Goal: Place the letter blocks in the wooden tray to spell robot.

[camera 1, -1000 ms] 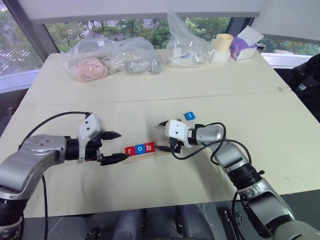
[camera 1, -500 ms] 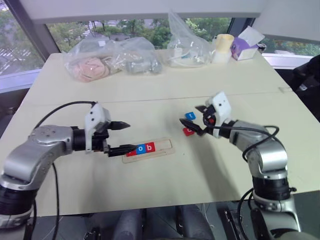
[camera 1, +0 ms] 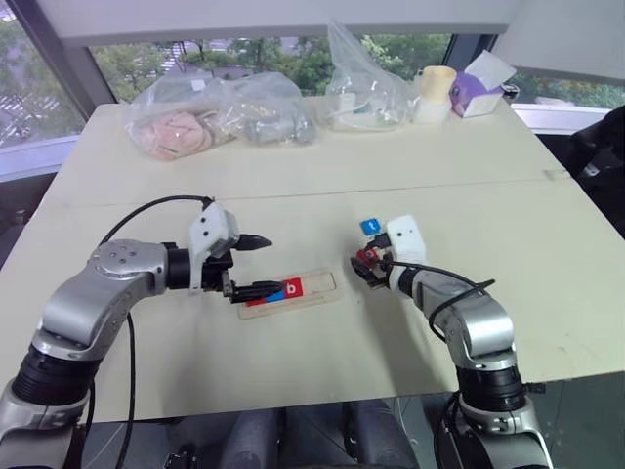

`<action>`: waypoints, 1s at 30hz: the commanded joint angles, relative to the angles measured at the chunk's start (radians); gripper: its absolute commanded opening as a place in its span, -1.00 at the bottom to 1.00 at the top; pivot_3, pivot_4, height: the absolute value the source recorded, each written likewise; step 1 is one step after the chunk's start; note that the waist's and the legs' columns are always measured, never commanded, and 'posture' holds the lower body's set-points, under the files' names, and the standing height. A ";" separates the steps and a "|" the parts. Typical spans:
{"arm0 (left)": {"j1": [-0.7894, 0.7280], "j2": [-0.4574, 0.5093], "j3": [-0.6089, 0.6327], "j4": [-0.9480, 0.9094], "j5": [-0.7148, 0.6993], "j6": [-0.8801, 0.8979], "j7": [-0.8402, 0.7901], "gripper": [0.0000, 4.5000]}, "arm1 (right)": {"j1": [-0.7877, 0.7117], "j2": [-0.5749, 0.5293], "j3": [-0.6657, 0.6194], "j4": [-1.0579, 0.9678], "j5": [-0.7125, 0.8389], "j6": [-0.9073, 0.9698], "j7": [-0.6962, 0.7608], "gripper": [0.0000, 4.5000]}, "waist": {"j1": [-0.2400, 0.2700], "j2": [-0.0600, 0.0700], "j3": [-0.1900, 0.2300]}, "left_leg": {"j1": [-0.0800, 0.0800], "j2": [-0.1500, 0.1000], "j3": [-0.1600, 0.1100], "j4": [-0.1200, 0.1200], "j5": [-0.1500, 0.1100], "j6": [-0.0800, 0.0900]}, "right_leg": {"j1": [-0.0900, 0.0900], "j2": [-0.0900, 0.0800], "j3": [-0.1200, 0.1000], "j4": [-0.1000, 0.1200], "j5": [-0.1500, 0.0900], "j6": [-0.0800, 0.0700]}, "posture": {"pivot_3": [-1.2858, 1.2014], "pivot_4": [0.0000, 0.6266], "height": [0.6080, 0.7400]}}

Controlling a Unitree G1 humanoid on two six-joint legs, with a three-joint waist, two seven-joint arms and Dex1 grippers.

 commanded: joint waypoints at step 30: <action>-0.083 -0.037 -0.079 0.036 0.043 -0.042 -0.059 1.00 | 0.134 0.258 -0.141 -0.522 0.041 0.542 -0.189 0.14 | 0.001 0.000 0.000 | 0.000 0.000 -0.001 -0.001 0.000 0.000 | 0.000 0.000 -0.001 -0.002 0.000 0.000 | 0.03 -0.52 1.00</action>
